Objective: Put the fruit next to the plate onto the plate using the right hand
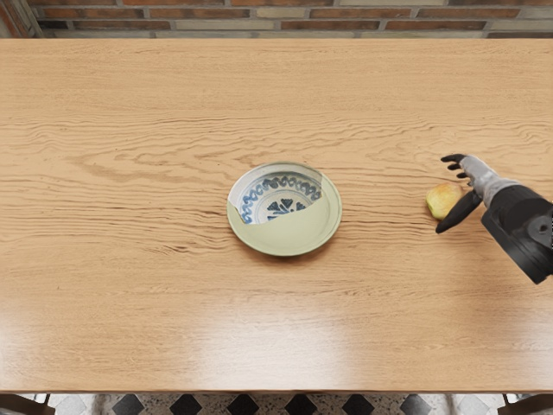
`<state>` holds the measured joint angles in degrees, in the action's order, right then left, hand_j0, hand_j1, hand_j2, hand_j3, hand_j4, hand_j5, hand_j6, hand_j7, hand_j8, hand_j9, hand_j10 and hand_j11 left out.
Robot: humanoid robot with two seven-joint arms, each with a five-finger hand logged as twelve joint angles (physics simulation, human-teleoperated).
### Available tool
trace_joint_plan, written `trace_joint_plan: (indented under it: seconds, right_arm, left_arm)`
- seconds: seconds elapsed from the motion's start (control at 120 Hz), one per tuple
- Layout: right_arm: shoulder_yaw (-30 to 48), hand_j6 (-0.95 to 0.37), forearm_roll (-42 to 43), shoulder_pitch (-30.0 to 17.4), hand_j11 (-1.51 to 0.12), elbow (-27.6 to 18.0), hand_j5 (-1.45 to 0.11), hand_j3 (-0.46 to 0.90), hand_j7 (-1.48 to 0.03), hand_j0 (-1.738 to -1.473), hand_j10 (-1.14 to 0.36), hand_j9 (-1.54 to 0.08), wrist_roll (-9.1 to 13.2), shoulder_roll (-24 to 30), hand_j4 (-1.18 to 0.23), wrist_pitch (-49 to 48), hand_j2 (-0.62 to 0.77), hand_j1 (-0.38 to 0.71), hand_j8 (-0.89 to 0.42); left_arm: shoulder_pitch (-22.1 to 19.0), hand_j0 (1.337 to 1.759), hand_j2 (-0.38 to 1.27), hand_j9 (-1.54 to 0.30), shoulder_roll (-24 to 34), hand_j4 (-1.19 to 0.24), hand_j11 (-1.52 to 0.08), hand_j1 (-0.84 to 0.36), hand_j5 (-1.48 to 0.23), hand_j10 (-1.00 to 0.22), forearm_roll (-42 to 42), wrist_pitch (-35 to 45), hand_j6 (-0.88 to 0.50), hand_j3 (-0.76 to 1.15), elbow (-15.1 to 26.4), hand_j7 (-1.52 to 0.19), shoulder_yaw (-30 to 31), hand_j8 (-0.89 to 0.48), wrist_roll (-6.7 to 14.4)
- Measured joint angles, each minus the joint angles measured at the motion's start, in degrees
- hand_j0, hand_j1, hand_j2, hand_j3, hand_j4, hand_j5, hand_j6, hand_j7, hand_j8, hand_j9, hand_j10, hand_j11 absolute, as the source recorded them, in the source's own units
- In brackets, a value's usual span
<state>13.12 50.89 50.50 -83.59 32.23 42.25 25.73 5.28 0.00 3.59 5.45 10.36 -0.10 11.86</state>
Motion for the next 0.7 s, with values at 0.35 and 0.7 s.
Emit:
trace_joint_plan:
  seconds: [0.35,0.7]
  right_arm:
    - [-0.08,-0.39,1.24,0.26,-0.5,0.43,-0.5,0.0,-0.5,-1.658,-0.39,-0.5,0.12,-0.29,-0.4,-5.06,-0.07,0.11,-0.3]
    - [0.33,-0.42,0.9,0.34,-0.7,0.45,-0.68,0.0,-0.69,-1.654,-0.4,-0.7,0.34,0.03,-0.55,-7.05,0.07,0.18,-0.29]
  left_arm:
    - [-0.01,1.658,0.0,-0.01,0.0,-0.01,-0.01,0.34,-0.01,-0.01,0.0,0.0,-0.01,0.0,-0.01,-0.01,0.0,-0.01,0.0]
    - [-0.1,1.658,0.0,-0.01,0.0,-0.01,-0.01,0.34,-0.01,-0.01,0.0,-0.02,-0.01,0.0,-0.06,-0.01,0.05,-0.01,0.0]
